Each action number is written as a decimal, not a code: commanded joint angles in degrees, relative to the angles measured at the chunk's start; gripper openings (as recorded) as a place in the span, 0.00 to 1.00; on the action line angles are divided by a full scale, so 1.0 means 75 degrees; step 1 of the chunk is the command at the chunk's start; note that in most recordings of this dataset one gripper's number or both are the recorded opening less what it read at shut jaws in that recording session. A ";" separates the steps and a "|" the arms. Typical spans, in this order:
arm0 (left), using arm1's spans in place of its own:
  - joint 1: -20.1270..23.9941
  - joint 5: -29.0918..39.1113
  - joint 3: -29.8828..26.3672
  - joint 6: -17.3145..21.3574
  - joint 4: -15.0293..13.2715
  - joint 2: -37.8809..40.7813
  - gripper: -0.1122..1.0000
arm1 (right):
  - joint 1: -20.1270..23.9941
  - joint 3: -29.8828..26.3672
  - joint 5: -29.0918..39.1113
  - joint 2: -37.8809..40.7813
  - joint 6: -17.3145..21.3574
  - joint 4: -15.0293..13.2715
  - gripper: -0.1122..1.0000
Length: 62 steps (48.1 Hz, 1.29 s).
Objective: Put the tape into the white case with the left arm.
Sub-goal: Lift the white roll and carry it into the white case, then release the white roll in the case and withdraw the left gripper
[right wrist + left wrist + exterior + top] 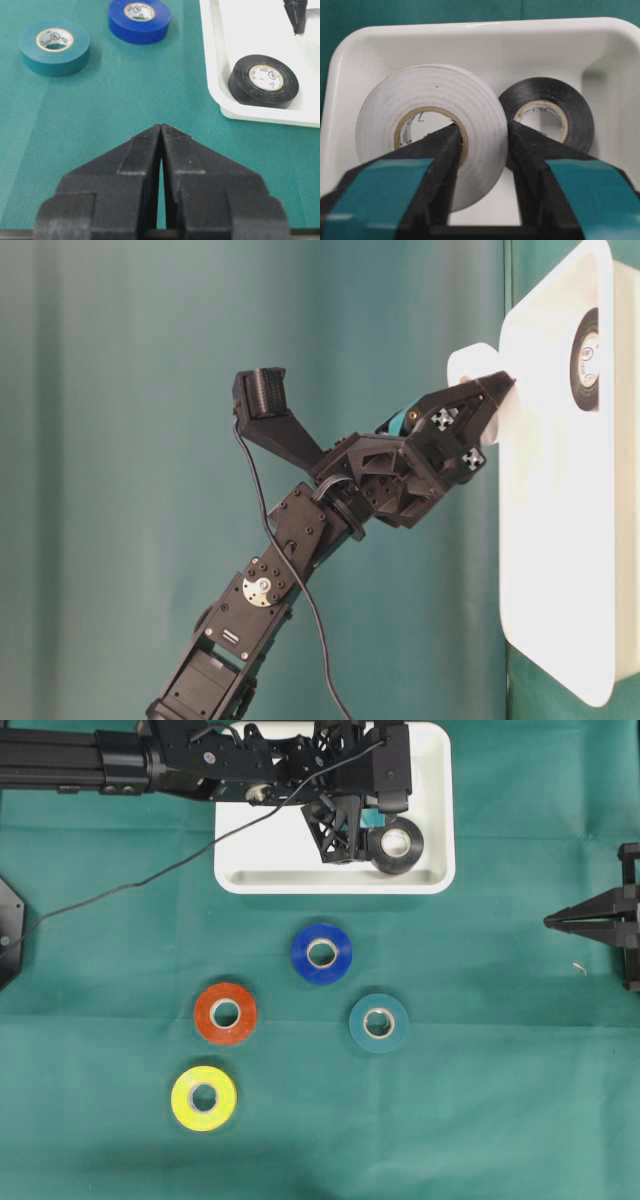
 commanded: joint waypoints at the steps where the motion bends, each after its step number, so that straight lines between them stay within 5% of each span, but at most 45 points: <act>1: -0.0012 -0.0059 -0.0176 -0.0012 -0.0012 -0.0152 0.53 | 0.0000 -0.0082 -0.0070 0.0059 0.0012 0.0000 0.02; 7: -0.0023 -0.0059 -0.0152 -0.0012 -0.0012 -0.0164 0.85 | 0.0000 -0.0105 -0.0070 0.0059 0.0012 0.0000 0.02; 11: -0.0012 -0.0059 -0.0141 0.0000 -0.0012 -0.0176 0.96 | 0.0000 -0.0105 -0.0070 0.0059 0.0012 0.0000 0.02; 29: -0.0070 -0.0059 0.0164 -0.0023 -0.0012 -0.0445 0.94 | 0.0000 -0.0105 -0.0070 0.0059 0.0012 0.0000 0.02; 62: -0.1148 -0.0164 0.2273 -0.0059 -0.0047 -0.2508 0.94 | 0.0000 -0.0105 -0.0070 0.0047 0.0012 0.0000 0.02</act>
